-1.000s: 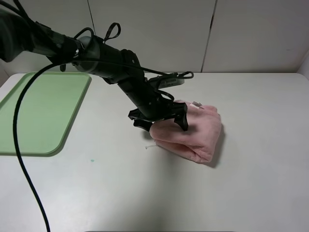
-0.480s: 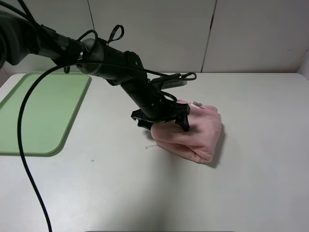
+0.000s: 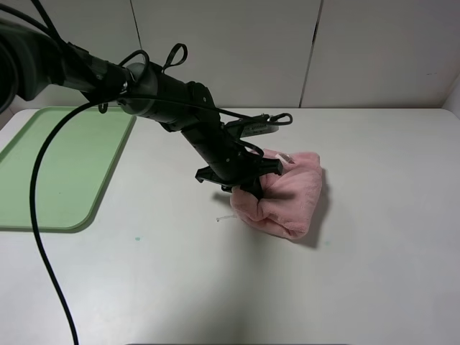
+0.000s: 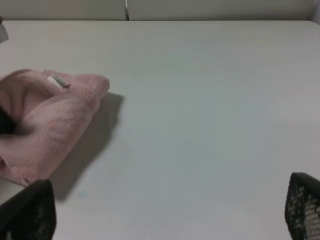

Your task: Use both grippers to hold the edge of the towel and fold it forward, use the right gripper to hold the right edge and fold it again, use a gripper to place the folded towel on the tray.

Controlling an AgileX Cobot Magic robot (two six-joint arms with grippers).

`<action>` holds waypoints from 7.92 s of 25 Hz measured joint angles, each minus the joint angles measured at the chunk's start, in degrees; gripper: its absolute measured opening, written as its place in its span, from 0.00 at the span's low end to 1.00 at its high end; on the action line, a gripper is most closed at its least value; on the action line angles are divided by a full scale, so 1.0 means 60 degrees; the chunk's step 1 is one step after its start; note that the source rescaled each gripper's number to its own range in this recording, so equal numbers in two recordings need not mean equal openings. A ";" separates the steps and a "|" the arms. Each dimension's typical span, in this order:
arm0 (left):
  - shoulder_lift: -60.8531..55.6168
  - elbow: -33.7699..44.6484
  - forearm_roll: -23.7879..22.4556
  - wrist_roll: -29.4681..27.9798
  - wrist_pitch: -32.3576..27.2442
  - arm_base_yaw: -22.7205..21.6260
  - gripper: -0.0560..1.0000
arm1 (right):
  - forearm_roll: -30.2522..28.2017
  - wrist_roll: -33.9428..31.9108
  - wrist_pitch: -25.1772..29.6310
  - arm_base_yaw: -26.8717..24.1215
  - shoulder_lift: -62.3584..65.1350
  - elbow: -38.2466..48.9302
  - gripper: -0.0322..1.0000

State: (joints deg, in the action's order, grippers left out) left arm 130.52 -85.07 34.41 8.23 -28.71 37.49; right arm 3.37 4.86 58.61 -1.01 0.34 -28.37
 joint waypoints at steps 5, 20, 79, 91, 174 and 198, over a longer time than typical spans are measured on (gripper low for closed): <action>0.0000 0.0000 -0.0027 0.0000 0.0002 0.0000 0.21 | 0.0000 0.0000 0.0000 0.0000 0.0000 0.0000 1.00; -0.1146 0.0383 -0.1667 -0.0472 -0.0194 -0.0395 0.21 | 0.0000 0.0000 0.0000 0.0000 0.0000 0.0000 1.00; -0.3783 0.2684 -0.6744 -0.0973 -0.0914 -0.7576 0.23 | 0.0000 0.0000 0.0000 0.0000 0.0000 0.0000 1.00; -0.3783 0.2684 -0.6910 -0.0805 -0.1270 -0.7576 0.99 | 0.0000 0.0000 0.0000 0.0000 0.0000 0.0000 1.00; -2.1817 0.9459 -0.4346 0.0207 -0.5408 -0.4546 1.00 | 0.0000 0.0000 0.0000 0.0000 0.0000 0.0000 1.00; -2.1817 0.9459 -0.4337 0.0218 -0.5408 -0.3919 1.00 | 0.0000 0.0000 0.0000 0.0000 0.0000 0.0000 1.00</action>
